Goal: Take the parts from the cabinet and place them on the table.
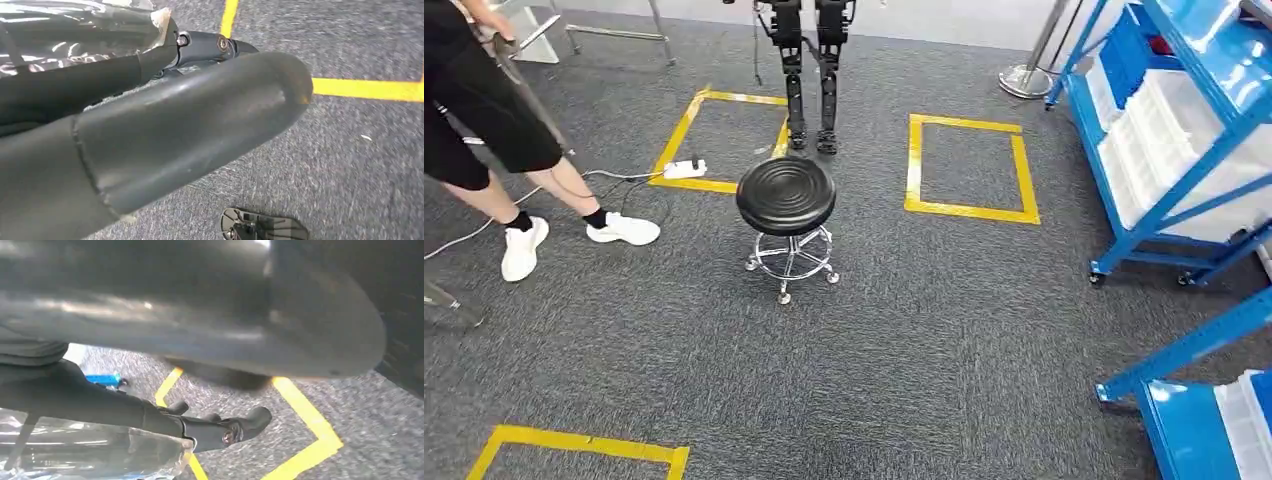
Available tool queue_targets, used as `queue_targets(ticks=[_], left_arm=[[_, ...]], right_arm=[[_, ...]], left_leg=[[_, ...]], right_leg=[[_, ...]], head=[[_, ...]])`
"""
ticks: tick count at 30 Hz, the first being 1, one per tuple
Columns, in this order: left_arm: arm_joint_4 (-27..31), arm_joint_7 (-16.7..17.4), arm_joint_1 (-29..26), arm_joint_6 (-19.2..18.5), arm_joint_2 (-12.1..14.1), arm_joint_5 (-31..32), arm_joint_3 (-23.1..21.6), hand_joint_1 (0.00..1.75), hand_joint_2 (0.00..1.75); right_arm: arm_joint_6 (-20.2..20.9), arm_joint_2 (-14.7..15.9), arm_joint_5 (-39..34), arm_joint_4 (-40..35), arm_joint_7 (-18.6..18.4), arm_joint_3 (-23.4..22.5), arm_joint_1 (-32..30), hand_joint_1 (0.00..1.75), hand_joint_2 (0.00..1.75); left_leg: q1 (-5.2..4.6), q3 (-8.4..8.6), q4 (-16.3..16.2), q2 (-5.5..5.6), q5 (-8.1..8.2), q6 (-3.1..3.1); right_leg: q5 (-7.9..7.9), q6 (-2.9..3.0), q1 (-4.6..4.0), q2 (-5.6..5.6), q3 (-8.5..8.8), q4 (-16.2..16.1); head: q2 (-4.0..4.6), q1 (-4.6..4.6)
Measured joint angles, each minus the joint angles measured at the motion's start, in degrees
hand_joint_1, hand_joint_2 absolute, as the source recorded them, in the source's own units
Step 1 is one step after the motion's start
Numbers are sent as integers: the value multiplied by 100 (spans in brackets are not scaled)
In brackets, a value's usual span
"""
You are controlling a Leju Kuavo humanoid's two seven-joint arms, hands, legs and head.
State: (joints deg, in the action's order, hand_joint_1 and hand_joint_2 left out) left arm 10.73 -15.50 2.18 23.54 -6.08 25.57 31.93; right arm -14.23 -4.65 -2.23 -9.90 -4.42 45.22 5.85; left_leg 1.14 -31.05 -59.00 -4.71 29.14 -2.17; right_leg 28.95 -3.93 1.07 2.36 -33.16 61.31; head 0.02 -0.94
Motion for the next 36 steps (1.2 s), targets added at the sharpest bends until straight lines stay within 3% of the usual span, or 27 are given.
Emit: queue_targets(ticks=[1, 2, 5, 6, 7, 8, 10, 11, 12, 14, 15, 16, 17, 20, 21, 22, 23, 25, 26, 27, 29, 30, 31, 32, 34, 35, 36], left_arm=[[0, 2, -2, -6, 0, 19, 0, 0, 0], [0, 4, -7, -9, 0, 24, 0, 0, 0], [0, 26, 22, -17, 0, 33, 0, 0, 0], [0, 33, 31, -20, 2, 35, 0, 0, 0], [2, 37, 36, -30, 11, 42, 0, 0, 0], [0, 37, 33, -50, 11, 41, 0, 0, 0], [0, 29, 0, -94, 11, 65, -2, 0, 0], [0, 15, -16, -118, 15, 68, -2, 0, 0], [0, -2, -20, -149, 22, 68, -2, 0, 0], [2, -87, -17, -220, 35, 85, -2, 0, 0], [2, -140, -17, -256, 42, 87, -4, 0, 0], [0, -170, -22, -266, 46, 92, -4, 0, 0], [0, -190, -28, -277, 44, 94, -7, 0, 0], [4, -203, -14, -293, 46, 94, -9, 0, 0], [4, -203, -10, -297, 37, 94, -9, 0, 0], [4, -205, -2, -302, 42, 94, -9, 0, 0], [4, -205, -7, -302, 42, 94, -9, 0, 0], [4, -205, -17, -302, 57, 94, -7, 0, 0], [4, -205, -16, -302, 59, 94, -9, 0, 0], [4, -205, -14, -302, 59, 94, -9, 0, 0], [4, -210, -6, -308, 61, 100, -9, 0, 0], [4, -227, -6, -312, 59, 116, -9, 0, 0], [7, -247, -5, -337, 61, 160, -11, 0, 0], [4, -262, -9, -374, 63, 175, -13, 0, 0], [4, -289, 2, -433, 66, 214, -20, 0, 0], [4, -286, 17, -457, 66, 221, -22, 0, 0], [4, -284, 42, -487, 66, 221, -22, 0, 0]], right_arm=[[2, 7, -4, 0, 0, 0, 22, 0, 0], [2, 13, -11, 0, 2, 0, 39, 0, 0], [2, 15, -17, 0, 9, 2, 4, 0, 0], [2, 20, -31, 0, 9, 2, -13, 0, 0], [2, 24, -39, 0, 11, 2, -28, 0, 0], [0, 24, -50, 2, 11, 2, -31, 0, 0], [-2, 20, -76, 2, 33, 2, -26, 0, 0], [-2, 20, -92, 2, 37, 2, -35, 0, 0], [-2, 22, -107, 2, 37, 0, -55, 0, 0], [-4, 28, -151, 2, 37, 0, -82, 0, 0], [-7, 28, -162, 2, 37, 0, -83, 0, 0], [-7, 26, -168, 2, 37, 0, -80, 0, 0], [-7, 26, -173, 2, 37, 0, -55, 0, 0], [-11, 35, -186, 2, 37, 0, -86, 0, 0], [-11, 41, -186, 2, 37, 0, -101, 0, 0], [-13, 41, -186, 2, 37, 0, -105, 0, 0], [-11, 39, -186, 2, 37, 0, -92, 0, 0], [-13, 37, -186, 2, 37, 0, -67, 0, 0], [-11, 39, -186, 2, 37, 0, -70, 0, 0], [-11, 39, -186, 2, 37, 0, -78, 0, 0], [-13, 44, -192, 2, 37, 0, -100, 0, 0], [-20, 48, -210, 2, 37, -2, -98, 0, 0], [-31, 48, -243, 2, 42, -13, -86, 0, 0], [-44, 48, -269, 2, 48, -26, -70, 0, 0], [-74, 46, -313, 2, 63, -66, -91, 0, 0], [-96, 52, -336, 4, 70, -72, -109, 0, 0], [-116, 52, -352, 4, 79, -81, -126, 0, 0]], left_leg=[[-40, 12, -6, -55, 18, 31], [-55, 25, -12, -121, 46, 77], [-41, 102, 27, -297, 51, 166], [1, 86, -31, -212, 100, 211], [8, 25, -203, 101, 246, 238], [15, -122, -541, 275, 475, 238], [13, -521, -1404, 438, 896, 253], [14, -655, -1675, 463, 958, 261], [17, -663, -1668, 467, 865, 266], [45, -396, -1056, 499, 411, 268], [84, -176, -563, 623, 144, 275], [132, -59, -244, 948, 34, 278], [132, -16, -73, 1048, 91, 262], [31, -34, -123, 829, 67, 140], [83, -12, -36, 731, 14, 59], [54, 8, -9, 664, -5, 28], [49, 4, -6, 572, -1, -30], [10, 0, -7, 382, 6, -40], [-4, -5, -9, 294, 11, -47], [-12, 0, -9, 223, 15, -47], [-11, 13, -9, 85, 25, -38], [-9, 27, -9, 22, 37, -20], [-22, 55, -9, -33, 50, 2], [-63, 69, -21, -87, 91, 61], [-54, 117, -6, -205, 128, 127], [-40, 154, 17, -265, 134, 144], [-33, 186, 20, -311, 155, 197]], right_leg=[[-40, 72, -56, 269, 118, -278], [-97, 129, -121, 223, 115, -291], [-125, 244, -133, 22, 71, -305], [-172, 316, 57, -48, 155, -352], [-181, 328, 19, -97, 150, -359], [-203, 380, 20, -143, 136, -352], [-207, 411, -2, -291, 112, -352], [-208, 411, -10, -378, 113, -350], [-209, 410, -11, -460, 123, -348], [-208, 404, -1, -615, 144, -335], [-206, 400, 2, -698, 150, -317], [-206, 390, -8, -769, 111, -291], [-177, 343, -80, -829, 57, -205], [-258, 193, -17, -1034, -47, -272], [-243, 161, -56, -1034, -97, -229], [-176, 169, -42, -681, -161, -89], [0, 206, -52, -459, -346, 235], [354, 234, -36, -333, -803, 1130], [430, 208, -25, -316, -967, 1467], [406, 174, -16, -305, -979, 1512], [139, 77, -13, -249, -613, 857], [-37, 45, -12, -112, -299, 293], [-136, 72, -19, 219, -9, -204], [-169, 116, -91, 293, -31, -250], [-173, 222, -122, 137, -58, -243], [-169, 247, -146, 74, -66, -242], [-203, 304, -108, -13, -15, -291]], head=[[0, -9], [0, 2], [0, 0], [0, 7], [0, 37], [0, 42], [0, 42], [0, 44], [0, 39], [0, 42], [0, 44], [0, 44], [0, 29], [0, 31], [0, 33], [0, 28], [0, -9], [0, -9], [0, -11], [0, -9], [0, -17], [0, -11], [0, -20], [0, -11], [0, -9], [0, 0], [0, -9]])
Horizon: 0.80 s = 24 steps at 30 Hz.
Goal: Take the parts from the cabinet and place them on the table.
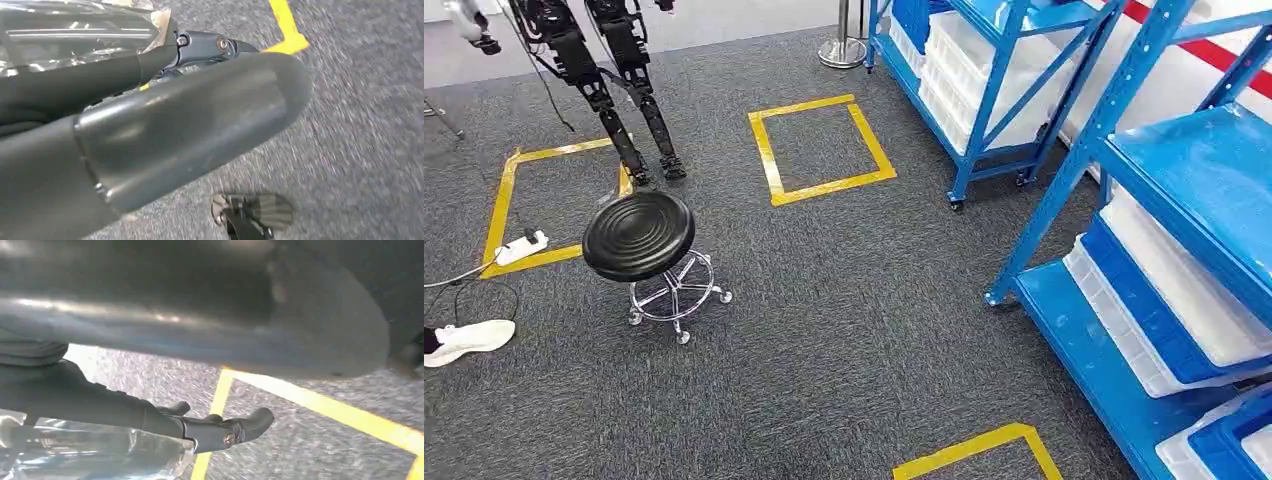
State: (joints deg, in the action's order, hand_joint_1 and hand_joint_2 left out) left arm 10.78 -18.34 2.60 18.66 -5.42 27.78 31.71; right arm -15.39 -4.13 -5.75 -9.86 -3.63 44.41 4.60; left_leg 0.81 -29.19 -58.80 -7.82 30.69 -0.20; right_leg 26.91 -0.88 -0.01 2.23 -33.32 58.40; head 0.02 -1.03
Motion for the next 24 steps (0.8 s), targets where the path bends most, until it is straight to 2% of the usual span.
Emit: queue_targets(ticks=[1, 2, 3, 4, 5, 6, 7, 9, 10, 11, 13, 14, 15, 16, 17, 18, 20, 21, 22, 23, 24], left_arm=[[2, 9, 10, -11, 17, 0, 0, 0, 0], [2, 22, 10, -20, 20, -2, -2, 0, 0], [0, 48, 7, -33, 20, -2, -4, 0, 0], [0, 85, -9, -35, 22, -11, -4, 0, 0], [0, 107, -20, -35, 24, -15, -4, 0, 0], [0, 122, -25, -35, 28, -22, -2, 0, 0], [0, 140, -23, -35, 28, -24, -4, 0, 0], [0, 144, -20, -26, 37, -24, -2, 0, 0], [0, 149, -21, -4, 39, -24, -2, 0, 0], [-4, 151, -24, 22, 39, -18, -4, 0, 0], [0, 144, -1, 37, 39, -15, -4, 0, 0], [0, 120, 7, 22, 42, -15, -4, 0, 0], [2, 79, 12, 7, 42, -15, -4, 0, 0], [2, 55, 22, 4, 39, -9, -4, 0, 0], [2, 41, 20, 5, 39, -7, -4, 0, 0], [2, 31, 12, 7, 42, -4, -4, 0, 0], [2, 26, -5, 7, 46, -2, -2, 0, 0], [2, 26, -4, 7, 46, -2, -4, 0, 0], [2, 24, -4, 4, 46, -2, -4, 0, 0], [2, 24, -3, 4, 46, -2, -4, 0, 0], [2, 24, -1, 5, 46, -2, -4, 0, 0]], right_arm=[[-4, -2, -9, 0, 17, -15, -34, 0, 0], [-6, 2, -9, 2, 22, -24, -42, 0, 0], [-7, 0, -7, 4, 26, -28, -36, 0, 0], [-7, -7, -6, 4, 31, -28, -32, 0, 0], [-6, -9, -4, 4, 33, -28, -34, 0, 0], [-6, -9, -2, 4, 33, -31, -41, 0, 0], [-6, -4, -2, 7, 33, -31, -54, 0, 0], [-6, -2, 11, 7, 33, -31, -63, 0, 0], [-6, -7, 13, 7, 33, -31, -62, 0, 0], [-6, -4, 15, 7, 33, -31, -50, 0, 0], [-4, -7, 20, 7, 35, -31, -47, 0, 0], [-6, -7, 13, 9, 35, -31, -64, 0, 0], [-6, -9, 9, 9, 35, -31, -80, 0, 0], [-4, -7, 2, 9, 35, -35, -92, 0, 0], [-7, -7, -2, 9, 35, -35, -93, 0, 0], [-4, -13, -4, 9, 35, -35, -85, 0, 0], [-4, -13, -4, 9, 35, -35, -67, 0, 0], [-4, -13, -4, 9, 35, -35, -70, 0, 0], [-4, -13, -4, 9, 35, -35, -83, 0, 0], [-4, -13, -4, 9, 35, -35, -95, 0, 0], [-6, -11, -4, 9, 35, -35, -97, 0, 0]], left_leg=[[44, -20, -102, 239, 79, 32], [47, -134, -365, 519, 274, 35], [55, -313, -755, 663, 505, 38], [53, -512, -1174, 743, 697, 46], [55, -697, -1527, 779, 816, 62], [60, -802, -1668, 789, 774, 76], [71, -777, -1526, 792, 594, 87], [134, -469, -743, 862, 56, 102], [171, -302, -332, 1033, -147, 109], [182, -254, -171, 1328, -79, 121], [128, -267, -172, 1189, -94, 51], [87, -262, -171, 1134, -94, -11], [93, -249, -128, 1068, -127, -64], [132, -235, -67, 971, -178, -135], [106, -216, -45, 926, -183, -172], [101, -216, -44, 833, -185, -199], [70, -230, -47, 650, -182, -200], [66, -235, -49, 568, -180, -200], [64, -233, -49, 488, -174, -192], [65, -229, -50, 426, -167, -180], [70, -216, -50, 359, -156, -163]], right_leg=[[-28, 37, 123, -63, 63, -31], [-50, 94, 118, -119, 60, -34], [-56, 133, 104, -177, 53, -33], [-55, 149, 82, -249, 53, -33], [-54, 150, 66, -338, 54, -31], [-53, 149, 58, -431, 65, -30], [-53, 148, 58, -520, 75, -26], [-50, 143, 66, -689, 94, 1], [-42, 130, 69, -766, 85, 26], [-16, 82, 12, -825, 35, 87], [-41, 0, 23, -929, -59, 67], [-64, -45, 57, -999, -99, 45], [-67, -85, 49, -1052, -122, 46], [-46, -87, 59, -856, -114, 153], [67, -59, 29, -500, -235, 335], [257, -22, 39, -363, -421, 673], [611, 2, 66, -302, -847, 1529], [666, -27, 81, -298, -971, 1787], [610, -75, 99, -290, -940, 1747], [489, -133, 114, -275, -782, 1477], [310, -196, 134, -214, -515, 990]], head=[[0, 22], [0, 46], [0, 66], [0, 61], [0, 63], [0, 59], [0, 63], [0, 61], [0, 63], [0, 63], [0, 63], [0, 68], [0, 63], [0, 61], [0, 52], [0, 13], [0, 0], [0, -2], [0, 0], [0, 0], [0, -9]])
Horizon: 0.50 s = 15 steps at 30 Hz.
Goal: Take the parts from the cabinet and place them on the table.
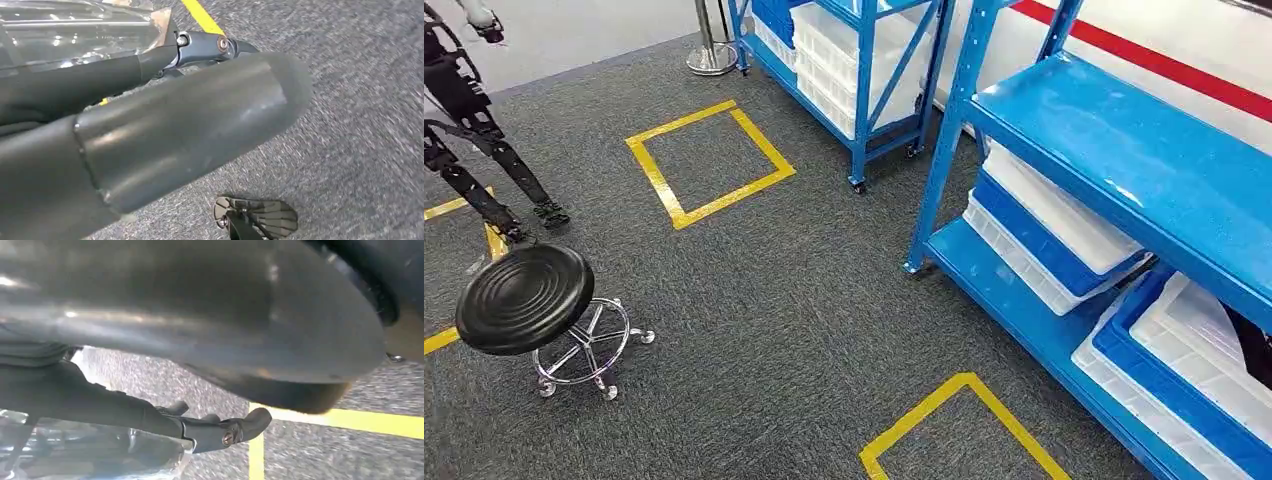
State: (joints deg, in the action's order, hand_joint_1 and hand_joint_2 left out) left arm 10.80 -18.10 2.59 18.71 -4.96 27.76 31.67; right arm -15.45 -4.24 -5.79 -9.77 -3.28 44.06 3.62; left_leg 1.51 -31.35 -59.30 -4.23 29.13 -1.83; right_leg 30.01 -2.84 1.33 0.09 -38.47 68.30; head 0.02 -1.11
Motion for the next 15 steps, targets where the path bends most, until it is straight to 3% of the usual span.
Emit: queue_targets(ticks=[1, 2, 3, 4, 6, 7, 8, 9, 10, 11, 12, 13, 14, 15], left_arm=[[0, 0, 0, 0, -2, 0, 0, 0, 0], [0, -2, 0, 0, 6, 0, 0, 0, 0], [0, -7, -5, 0, 9, 0, 0, 0, 0], [0, -9, -1, 0, 15, 0, 0, 0, 0], [0, -9, 38, 0, 4, 0, 0, 0, 0], [2, -9, 42, 0, 0, 0, 0, 0, 0], [2, -11, 45, -4, 2, 0, 0, 0, 0], [2, -13, 40, -4, -2, 0, 0, 0, 0], [0, -13, 27, -9, -9, 0, -2, 0, 0], [0, -11, 5, -7, -7, 0, -2, 0, 0], [0, -4, -11, 0, 4, -7, 0, 0, 0], [0, 4, -18, 4, 7, -9, 0, 0, 0], [0, 13, -19, 7, 7, -18, 0, 0, 0], [0, 20, -18, 15, 7, -18, 0, 0, 0]], right_arm=[[2, 2, 0, 0, 0, 0, 5, 0, 0], [2, -4, 0, 0, 2, 0, 20, 0, 0], [0, -9, 0, 0, 4, 0, 34, 0, 0], [0, -22, 0, -2, 9, 0, 44, 0, 0], [2, -11, 0, 0, 11, 0, 26, 0, 0], [2, -4, 0, 0, 11, 0, 30, 0, 0], [0, -4, 0, 2, 11, 0, 18, 0, 0], [0, 0, 0, 7, 13, -2, 20, 0, 0], [2, -2, 0, 7, 13, -2, 31, 0, 0], [4, -9, 2, 7, 15, -2, 35, 0, 0], [11, -20, 13, 7, 18, -2, 29, 0, 0], [13, -20, 20, 7, 20, -2, 21, 0, 0], [15, -20, 24, 7, 20, -2, 17, 0, 0], [17, -20, 41, 9, 22, -2, 20, 0, 0]], left_leg=[[6, 20, 0, -65, 17, 28], [-12, 46, 0, -111, 40, 69], [-43, 67, -7, -167, 85, 130], [-38, 98, 2, -198, 90, 170], [0, 164, 39, -323, 96, 217], [39, 169, 20, -345, 133, 271], [72, 153, -108, -57, 237, 285], [71, -1, -444, 196, 463, 264], [67, -208, -872, 321, 693, 259], [60, -443, -1335, 389, 890, 253], [52, -619, -1643, 418, 965, 244], [41, -692, -1713, 429, 900, 227], [31, -646, -1520, 440, 698, 195], [22, -486, -1117, 468, 412, 155]], right_leg=[[-169, -45, 22, 146, 316, -564], [-222, -6, 15, 434, 465, -866], [-251, 4, -73, 446, 504, -901], [-258, 74, -62, 347, 497, -884], [-258, 122, -115, 225, 429, -886], [-291, 196, -8, 145, 522, -925], [-290, 212, -16, 90, 529, -931], [-301, 276, -18, 36, 531, -927], [-298, 324, -39, -29, 529, -927], [-293, 337, -67, -110, 527, -927], [-293, 339, -90, -197, 534, -925], [-299, 353, -110, -282, 545, -924], [-299, 357, -121, -368, 555, -922], [-299, 356, -127, -456, 569, -920]], head=[[0, 4], [0, -7], [0, 2], [0, 42], [0, 39], [0, 31], [0, 50], [0, 72], [0, 72], [0, 74], [0, 77], [0, 72], [0, 77], [0, 74]])
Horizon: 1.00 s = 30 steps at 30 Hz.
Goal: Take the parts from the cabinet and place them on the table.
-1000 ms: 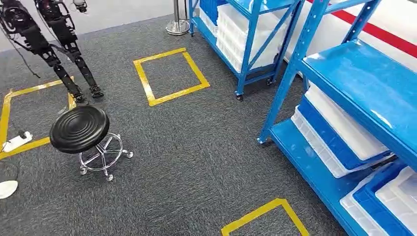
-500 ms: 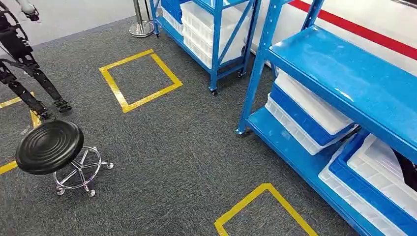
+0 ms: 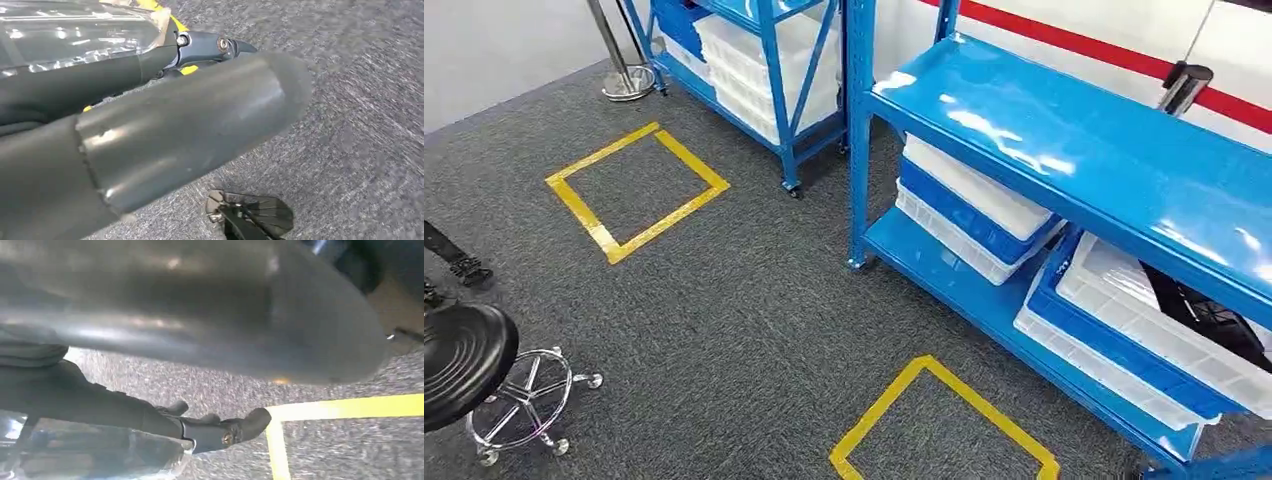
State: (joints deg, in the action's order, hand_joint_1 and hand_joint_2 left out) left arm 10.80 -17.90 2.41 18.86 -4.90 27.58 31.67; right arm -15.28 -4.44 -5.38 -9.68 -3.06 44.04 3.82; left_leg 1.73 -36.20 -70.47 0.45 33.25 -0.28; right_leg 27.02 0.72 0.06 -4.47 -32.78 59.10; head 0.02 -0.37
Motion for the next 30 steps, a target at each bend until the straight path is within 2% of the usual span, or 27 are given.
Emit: queue_targets(ticks=[1, 3, 4, 5, 6, 7, 8, 9, 10, 12, 13, 14, 15, 16, 17, 18, 19, 20, 22, 23, 24, 25, 26, 27, 28, 29, 30], left_arm=[[0, 7, 2, 9, 0, -7, 2, 0, 0], [0, 9, 2, 11, 0, -9, 2, 0, 0], [0, 15, 1, 24, 11, -11, 11, 0, 0], [0, 15, 1, 26, 7, -24, 15, 0, 0], [0, 22, 1, 35, 17, -26, 15, 0, 0], [0, 26, 6, 42, 17, -28, 17, 0, 0], [0, 29, 11, 42, 7, -28, 15, 0, 0], [0, 29, 18, 42, 2, -28, 17, 0, 0], [0, 29, 8, 42, 2, -28, 17, 0, 0], [0, 31, -22, 42, 4, -28, 20, 0, 0], [0, 31, -23, 42, 4, -28, 20, 0, 0], [0, 31, -23, 42, 4, -31, 20, 0, 0], [0, 29, -22, 42, 4, -31, 20, 0, 0], [0, 29, -21, 42, 4, -31, 20, 0, 0], [0, 22, -22, 39, 0, -33, 17, 0, 0], [0, 18, -21, 37, 0, -31, 17, 0, 0], [0, 15, -27, 35, 7, -31, 20, 0, 0], [0, 11, -29, 35, 7, -31, 20, 0, 0], [0, 11, 8, 31, 7, -31, 18, 0, 0], [2, 11, 42, 26, 2, -33, 20, 0, 0], [2, 9, 49, 22, 2, -31, 20, 0, 0], [2, 4, 49, 20, 2, -31, 20, 0, 0], [2, 0, 46, 2, -9, -22, 17, 0, 0], [-2, 2, 24, -9, -11, -22, 20, 0, 0], [-2, 2, 3, -11, -4, -22, 20, 0, 0], [-2, 2, -11, -13, 0, -22, 20, 0, 0], [-2, 2, -14, -13, 0, -22, 20, 0, 0]], right_arm=[[0, 0, 11, -2, -2, 0, 6, 0, 0], [0, 0, 15, -2, -2, 0, 9, 0, 0], [4, -28, 26, -2, -11, 0, 25, 0, 0], [4, -33, 28, -2, -22, 0, 33, 0, 0], [4, -42, 31, -2, -22, 0, 34, 0, 0], [7, -50, 31, -2, -24, 0, 30, 0, 0], [4, -48, 35, 0, -24, 0, 30, 0, 0], [7, -44, 35, 0, -24, 2, 30, 0, 0], [7, -44, 37, 0, -26, 2, 42, 0, 0], [7, -37, 41, 0, -26, 0, 75, 0, 0], [7, -37, 44, 0, -26, 0, 72, 0, 0], [7, -37, 44, 0, -26, 0, 63, 0, 0], [7, -37, 44, 0, -28, 0, 46, 0, 0], [9, -31, 44, 0, -28, 0, 40, 0, 0], [9, -26, 44, 0, -28, 0, 40, 0, 0], [9, -24, 46, 0, -28, 2, 48, 0, 0], [11, -28, 46, -2, -28, 0, 70, 0, 0], [15, -26, 48, -2, -28, 0, 81, 0, 0], [15, -22, 55, -2, -28, 2, 72, 0, 0], [15, -15, 55, 0, -28, 0, 69, 0, 0], [13, -13, 55, 0, -28, 0, 53, 0, 0], [15, -13, 55, 0, -28, 0, 55, 0, 0], [13, -11, 53, 0, -30, 0, 66, 0, 0], [7, -18, 53, 0, -30, 0, 81, 0, 0], [4, -22, 53, 0, -30, 0, 80, 0, 0], [6, -24, 53, 0, -30, 0, 73, 0, 0], [4, -22, 50, 0, -30, 0, 60, 0, 0]], left_leg=[[-4, 216, 498, 104, -286, -40], [-5, 302, 695, 190, -383, -58], [-6, 420, 1019, 590, -392, -83], [-32, 416, 1027, 460, -406, -68], [-68, 424, 1027, 413, -405, -84], [-100, 428, 1034, 346, -418, -122], [-68, 467, 1139, 253, -470, -179], [-55, 500, 1199, 168, -519, -209], [-63, 512, 1229, 102, -519, -235], [-78, 518, 1229, -104, -514, -247], [-83, 511, 1228, -202, -506, -247], [-82, 512, 1227, -287, -500, -243], [-77, 516, 1226, -367, -491, -231], [-68, 527, 1224, -439, -475, -209], [-61, 550, 1223, -503, -458, -182], [-65, 584, 1216, -561, -433, -141], [-102, 595, 1207, -616, -391, -89], [-111, 636, 1209, -679, -363, -40], [-78, 696, 1223, -788, -347, 13], [-53, 728, 1230, -857, -326, 60], [5, 737, 1163, -709, -268, 109], [10, 669, 979, -394, -121, 115], [12, 485, 578, -192, 135, 100], [9, 256, 109, -97, 370, 99], [8, 51, -287, -57, 514, 99], [8, -87, -505, -41, 525, 94], [9, -93, -440, -36, 394, 85]], right_leg=[[-1, -2, -5, -88, 11, 3], [-1, -2, -4, -120, 13, 4], [7, -25, -62, -195, -21, 36], [-10, -58, -17, -264, -42, 16], [-24, -93, -6, -314, -74, 3], [-42, -148, 24, -383, -93, -13], [-48, -184, -17, -428, -157, -10], [-1, -174, -5, -127, -170, 110], [148, -156, -17, 143, -314, 359], [501, -138, 20, 313, -760, 1188], [612, -161, 45, 343, -959, 1568], [608, -212, 72, 365, -1027, 1703], [512, -288, 108, 391, -942, 1545], [335, -374, 138, 433, -732, 1147], [152, -447, 173, 535, -450, 633], [21, -490, 192, 780, -175, 156], [13, -450, 147, 976, -93, 3], [-16, -371, 111, 882, -71, -10], [0, -300, 79, 763, -93, 4], [-1, -240, 77, 678, -87, -12], [-24, -193, 196, 607, -30, -41], [-14, -164, 170, 561, -31, -44], [-25, -66, 147, 508, -32, -43], [-27, -48, 121, 428, -34, -43], [-25, -34, 95, 344, -36, -40], [-25, -34, 75, 248, -30, -39], [-25, -34, 67, 171, -19, -38]], head=[[0, 0], [0, 2], [0, -15], [0, -4], [0, -7], [0, 4], [0, -9], [0, -3], [0, -36], [0, -55], [0, -54], [0, -59], [0, -55], [0, -61], [0, -55], [0, -66], [0, -88], [0, -63], [0, -37], [0, -31], [0, -35], [0, -20], [0, -6], [0, -7], [0, -11], [0, -7], [0, -11]])
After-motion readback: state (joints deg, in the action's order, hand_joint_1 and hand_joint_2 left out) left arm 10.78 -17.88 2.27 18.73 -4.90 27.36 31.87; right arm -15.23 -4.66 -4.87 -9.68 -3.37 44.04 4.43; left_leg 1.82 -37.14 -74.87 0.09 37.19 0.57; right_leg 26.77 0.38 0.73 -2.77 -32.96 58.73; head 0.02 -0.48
